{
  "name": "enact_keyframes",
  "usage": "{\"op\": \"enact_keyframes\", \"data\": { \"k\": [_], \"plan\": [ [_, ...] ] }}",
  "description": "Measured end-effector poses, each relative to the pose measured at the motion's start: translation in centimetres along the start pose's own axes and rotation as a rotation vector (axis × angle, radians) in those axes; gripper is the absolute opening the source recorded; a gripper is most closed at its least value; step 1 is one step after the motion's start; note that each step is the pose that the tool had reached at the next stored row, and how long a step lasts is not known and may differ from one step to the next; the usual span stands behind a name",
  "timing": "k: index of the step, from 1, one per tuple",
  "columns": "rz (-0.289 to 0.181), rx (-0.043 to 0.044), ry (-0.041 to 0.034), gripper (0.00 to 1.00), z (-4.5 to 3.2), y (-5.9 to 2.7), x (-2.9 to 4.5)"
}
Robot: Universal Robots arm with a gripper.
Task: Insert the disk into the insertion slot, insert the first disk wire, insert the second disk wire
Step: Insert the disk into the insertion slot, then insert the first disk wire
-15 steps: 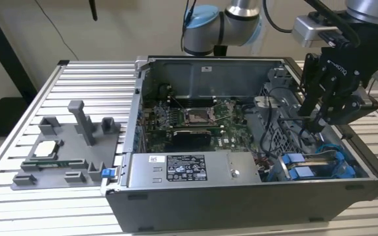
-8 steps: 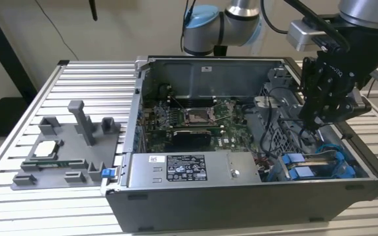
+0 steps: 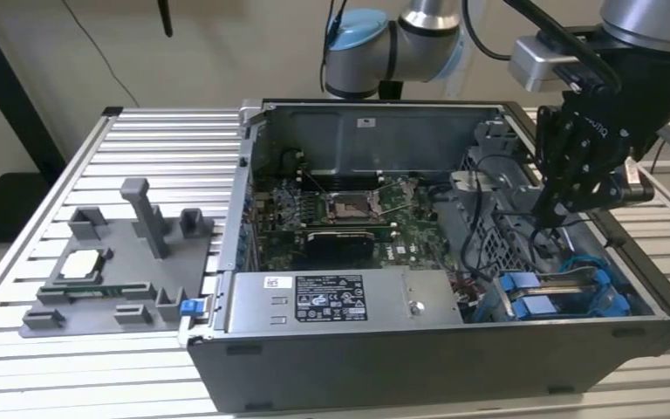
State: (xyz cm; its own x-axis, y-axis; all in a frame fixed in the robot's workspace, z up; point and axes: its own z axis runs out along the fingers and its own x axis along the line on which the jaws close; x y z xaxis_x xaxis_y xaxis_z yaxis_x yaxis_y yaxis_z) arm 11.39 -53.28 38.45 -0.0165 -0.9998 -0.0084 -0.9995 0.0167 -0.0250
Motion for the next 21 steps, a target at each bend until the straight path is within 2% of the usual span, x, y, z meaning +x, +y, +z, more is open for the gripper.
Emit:
{"op": "enact_keyframes", "data": {
  "k": [14,21],
  "plan": [
    [0.0,0.0,0.0005,0.0,0.0,-0.01,0.12],
    [0.0,-0.0008,0.0005,0.0,0.05,-0.3,0.5]
  ]
}}
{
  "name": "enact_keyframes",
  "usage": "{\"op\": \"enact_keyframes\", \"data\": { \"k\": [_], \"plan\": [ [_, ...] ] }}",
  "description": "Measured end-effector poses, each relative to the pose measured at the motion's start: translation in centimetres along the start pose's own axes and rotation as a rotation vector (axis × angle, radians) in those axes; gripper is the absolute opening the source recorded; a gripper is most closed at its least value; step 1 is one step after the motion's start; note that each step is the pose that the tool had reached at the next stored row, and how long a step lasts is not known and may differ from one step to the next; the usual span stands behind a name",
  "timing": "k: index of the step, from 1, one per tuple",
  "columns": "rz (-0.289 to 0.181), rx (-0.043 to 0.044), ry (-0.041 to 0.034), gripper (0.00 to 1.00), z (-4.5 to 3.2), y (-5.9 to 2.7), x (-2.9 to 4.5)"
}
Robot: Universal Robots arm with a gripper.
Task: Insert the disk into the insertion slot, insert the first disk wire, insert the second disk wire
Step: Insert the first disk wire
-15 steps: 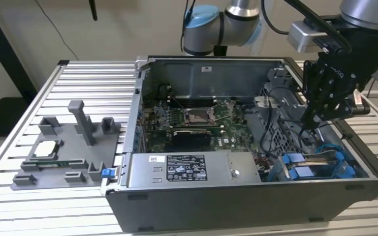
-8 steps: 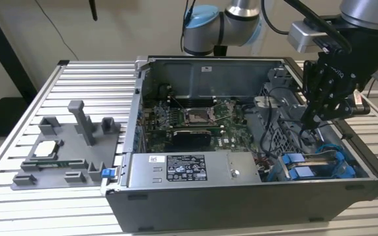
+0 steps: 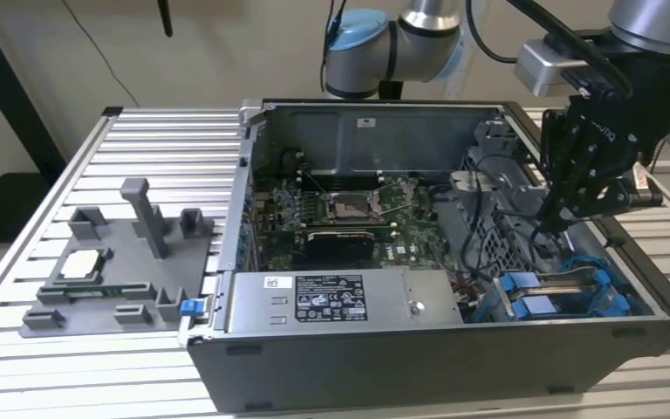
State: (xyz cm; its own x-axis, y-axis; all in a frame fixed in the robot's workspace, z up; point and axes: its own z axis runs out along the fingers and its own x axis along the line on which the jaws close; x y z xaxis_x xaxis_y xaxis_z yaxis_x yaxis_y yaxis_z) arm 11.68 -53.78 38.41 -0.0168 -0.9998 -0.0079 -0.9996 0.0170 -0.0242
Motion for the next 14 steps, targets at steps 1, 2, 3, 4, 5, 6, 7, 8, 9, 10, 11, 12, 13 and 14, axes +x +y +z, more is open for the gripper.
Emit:
{"op": "enact_keyframes", "data": {
  "k": [1,2,3,4,5,6,7,8,9,10,11,12,13,14],
  "plan": [
    [0.0,-0.0002,-0.0001,0.0,0.02,-0.06,0.06],
    [0.0,-0.0004,0.0,0.0,0.03,-0.12,0.12],
    [0.0,-0.0005,0.0,0.0,0.04,-0.16,0.16],
    [0.0,-0.0005,-0.0001,0.0,0.06,-0.2,0.2],
    [0.0,-0.0005,-0.0001,0.0,0.08,-0.24,0.24],
    [0.0,-0.0006,-0.0001,0.0,0.1,-0.29,0.29],
    [0.0,-0.0006,-0.0001,0.0,0.11,-0.34,0.33],
    [0.0,-0.0006,-0.0001,0.0,0.13,-0.39,0.37],
    [0.0,-0.0006,0.0,0.0,0.15,-0.44,0.41],
    [0.0,-0.0007,0.0,0.0,0.16,-0.49,0.44],
    [0.0,-0.0007,0.0,0.0,0.18,-0.53,0.48],
    [0.0,-0.0007,0.0,0.0,0.2,-0.58,0.51],
    [0.0,-0.0007,0.0,0.0,0.22,-0.63,0.54],
    [0.0,-0.0007,-0.0001,0.0,0.24,-0.67,0.58]
  ]
}}
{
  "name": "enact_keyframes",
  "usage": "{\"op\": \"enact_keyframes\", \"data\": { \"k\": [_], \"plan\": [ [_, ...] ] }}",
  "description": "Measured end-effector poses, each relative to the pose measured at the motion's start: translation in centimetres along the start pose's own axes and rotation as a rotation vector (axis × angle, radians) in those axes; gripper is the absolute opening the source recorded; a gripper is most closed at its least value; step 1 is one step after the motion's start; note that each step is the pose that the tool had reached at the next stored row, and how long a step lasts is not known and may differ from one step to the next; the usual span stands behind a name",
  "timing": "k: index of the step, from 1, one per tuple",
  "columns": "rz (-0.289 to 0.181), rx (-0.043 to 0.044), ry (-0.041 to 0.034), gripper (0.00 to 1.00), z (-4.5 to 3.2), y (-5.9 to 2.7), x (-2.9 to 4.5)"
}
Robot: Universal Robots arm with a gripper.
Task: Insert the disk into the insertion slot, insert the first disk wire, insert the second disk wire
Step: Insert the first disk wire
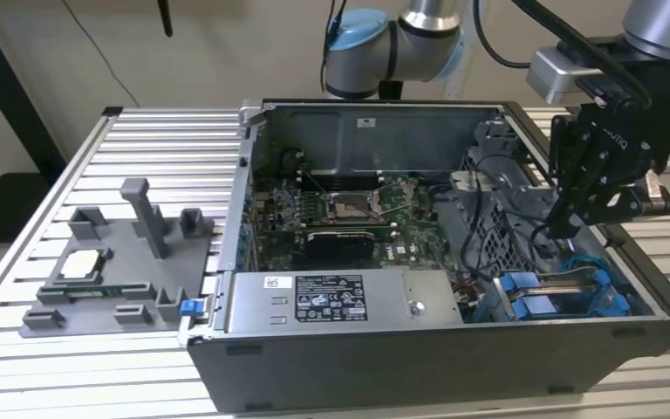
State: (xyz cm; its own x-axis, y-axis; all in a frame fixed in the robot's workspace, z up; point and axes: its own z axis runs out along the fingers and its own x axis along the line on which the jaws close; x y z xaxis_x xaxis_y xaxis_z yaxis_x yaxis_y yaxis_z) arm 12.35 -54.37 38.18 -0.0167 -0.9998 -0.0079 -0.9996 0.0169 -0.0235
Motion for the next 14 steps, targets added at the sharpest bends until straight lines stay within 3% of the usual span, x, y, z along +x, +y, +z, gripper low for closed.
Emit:
{"op": "enact_keyframes", "data": {
  "k": [14],
  "plan": [
    [0.0,0.0,0.0001,0.0,0.11,-0.38,0.17]
  ]
}}
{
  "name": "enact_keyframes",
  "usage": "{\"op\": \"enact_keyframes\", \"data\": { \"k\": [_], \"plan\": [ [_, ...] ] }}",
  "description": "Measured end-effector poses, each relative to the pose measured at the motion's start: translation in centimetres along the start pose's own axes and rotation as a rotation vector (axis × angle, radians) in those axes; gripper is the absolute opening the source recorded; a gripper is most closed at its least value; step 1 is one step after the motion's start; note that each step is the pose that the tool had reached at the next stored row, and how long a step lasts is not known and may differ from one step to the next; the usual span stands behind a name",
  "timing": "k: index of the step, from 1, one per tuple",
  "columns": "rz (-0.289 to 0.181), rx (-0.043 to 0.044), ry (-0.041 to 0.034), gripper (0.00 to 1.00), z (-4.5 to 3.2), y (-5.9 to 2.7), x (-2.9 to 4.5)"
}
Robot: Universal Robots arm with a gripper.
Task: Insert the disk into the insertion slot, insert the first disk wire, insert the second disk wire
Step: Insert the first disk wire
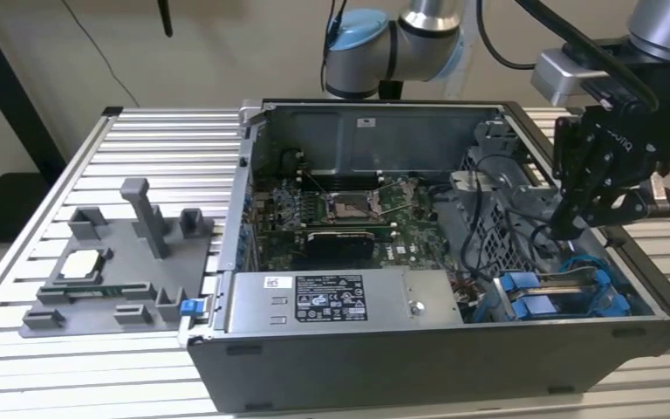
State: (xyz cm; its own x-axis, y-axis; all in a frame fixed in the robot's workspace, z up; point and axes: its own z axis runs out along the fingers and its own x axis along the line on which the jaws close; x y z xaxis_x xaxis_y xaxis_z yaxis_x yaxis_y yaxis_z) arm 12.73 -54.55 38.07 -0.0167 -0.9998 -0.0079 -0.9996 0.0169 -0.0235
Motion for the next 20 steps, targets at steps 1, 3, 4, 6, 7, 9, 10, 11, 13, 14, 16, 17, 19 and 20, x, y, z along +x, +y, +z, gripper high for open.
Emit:
{"op": "enact_keyframes", "data": {
  "k": [1,3,4,6,7,9,10,11,13,14,16,17,19,20],
  "plan": [
    [0.0,0.0,0.0,0.0,0.01,-0.04,0.02],
    [0.0,-0.0001,0.0,0.0,0.05,-0.13,0.08],
    [0.0,-0.0001,-0.0001,0.0,0.08,-0.18,0.1],
    [0.0,-0.0001,0.0,0.0,0.12,-0.29,0.15],
    [0.0,-0.0001,0.0,0.0,0.15,-0.37,0.18],
    [0.0,-0.0001,-0.0003,0.0,0.23,-0.47,0.23],
    [0.0,-0.0001,-0.0001,0.0,0.26,-0.53,0.26],
    [0.0,-0.0001,0.0,0.0,0.29,-0.61,0.3],
    [0.0,-0.0004,0.0,0.0,0.36,-0.76,0.42],
    [0.0,-0.0011,-0.0001,0.0,0.4,-0.86,0.52],
    [0.0,-0.0032,0.0,0.0,0.46,-1.07,0.75],
    [0.0,-0.0047,0.0001,0.0,0.51,-1.17,0.9],
    [0.0,-0.0081,0.0002,0.0,0.58,-1.34,1.19],
    [0.0,-0.0098,0.0001,0.0,0.62,-1.41,1.35]
  ]
}}
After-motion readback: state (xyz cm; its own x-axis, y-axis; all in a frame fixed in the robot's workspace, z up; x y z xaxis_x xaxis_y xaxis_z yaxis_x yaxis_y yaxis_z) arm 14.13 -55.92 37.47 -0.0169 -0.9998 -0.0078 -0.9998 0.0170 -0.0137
